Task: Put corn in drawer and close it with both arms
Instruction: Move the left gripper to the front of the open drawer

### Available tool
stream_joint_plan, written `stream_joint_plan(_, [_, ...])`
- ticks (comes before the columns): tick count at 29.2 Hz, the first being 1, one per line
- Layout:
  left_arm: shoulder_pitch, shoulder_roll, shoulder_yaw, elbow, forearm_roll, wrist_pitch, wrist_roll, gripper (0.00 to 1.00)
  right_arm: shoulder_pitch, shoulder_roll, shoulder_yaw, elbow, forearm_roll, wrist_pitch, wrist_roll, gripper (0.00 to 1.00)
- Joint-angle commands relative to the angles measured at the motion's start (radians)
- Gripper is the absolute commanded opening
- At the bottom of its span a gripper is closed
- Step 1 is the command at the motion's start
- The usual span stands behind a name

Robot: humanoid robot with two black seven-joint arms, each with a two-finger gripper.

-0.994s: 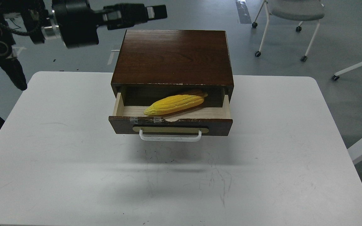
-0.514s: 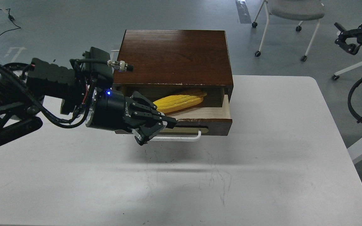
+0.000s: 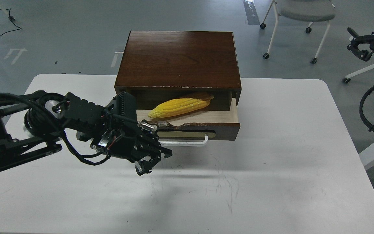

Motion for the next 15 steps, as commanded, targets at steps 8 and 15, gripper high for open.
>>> stream_joint_plan(8, [0.004,-0.011,-0.016,0.058,0.000,0.000,0.000,0.00,0.003,-0.002,-0.007,0.002,-0.002,0.000,0.000,1.00])
stream_joint_plan(15, [-0.004,-0.017,-0.017,0.098,0.000,0.000,0.000,0.00,0.003,-0.002,-0.009,0.000,-0.002,0.000,0.000,1.00])
